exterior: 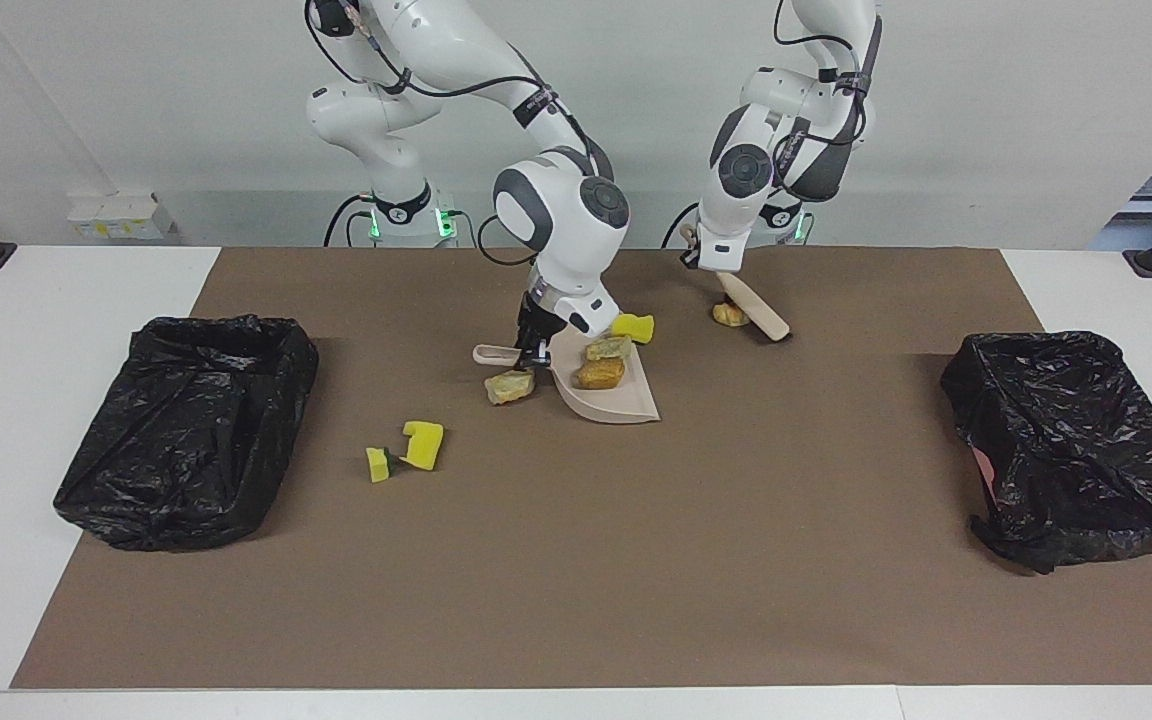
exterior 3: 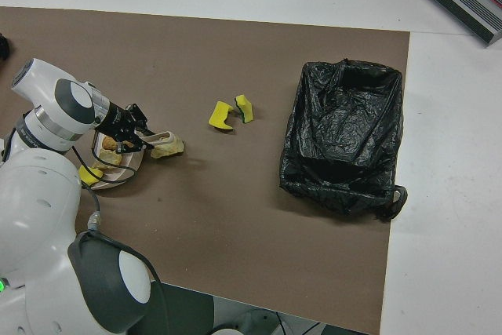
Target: Sweep and dump trash in bin
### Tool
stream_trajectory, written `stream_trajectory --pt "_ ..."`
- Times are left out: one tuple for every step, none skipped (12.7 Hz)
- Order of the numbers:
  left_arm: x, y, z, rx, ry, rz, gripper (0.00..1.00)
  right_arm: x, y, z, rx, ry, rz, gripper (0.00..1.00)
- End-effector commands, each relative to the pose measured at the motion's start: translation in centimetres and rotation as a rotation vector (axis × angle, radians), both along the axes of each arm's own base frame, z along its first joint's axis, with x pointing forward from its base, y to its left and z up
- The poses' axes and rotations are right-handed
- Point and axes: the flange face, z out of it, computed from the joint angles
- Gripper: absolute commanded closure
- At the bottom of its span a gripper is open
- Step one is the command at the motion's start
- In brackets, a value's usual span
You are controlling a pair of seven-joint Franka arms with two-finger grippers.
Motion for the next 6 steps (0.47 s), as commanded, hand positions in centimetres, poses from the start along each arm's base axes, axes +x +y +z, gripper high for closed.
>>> stream_trajectory --pt "1.4 -2.1 -0.2 -0.086 -0.028 -0.075 1.00 0.0 0.1 -0.1 0.010 -0.031 -0.037 1.00" --pt "1.2 -3.3 0.1 -0.128 -0.047 -0.104 1.00 0.1 0.1 -0.1 0.021 -0.037 -0.056 1.00" --pt "1.3 -4.4 0.3 -0.178 -0.093 -0.145 1.00 0.1 0.2 -0.2 0.028 -0.038 -0.060 1.00" --pt "1.1 -5.5 0.4 -0.218 -0.120 -0.180 1.00 0.1 0.4 -0.1 0.041 -0.044 -0.075 1.00" --pt "1.2 -6.5 0.6 -0.244 -0.126 -0.192 1.00 0.1 0.5 -0.2 0.044 -0.043 -0.083 1.00" --pt "1.6 -7.3 1.0 -0.273 -0.127 -0.182 1.00 0.1 0.5 -0.2 0.045 -0.043 -0.087 1.00"
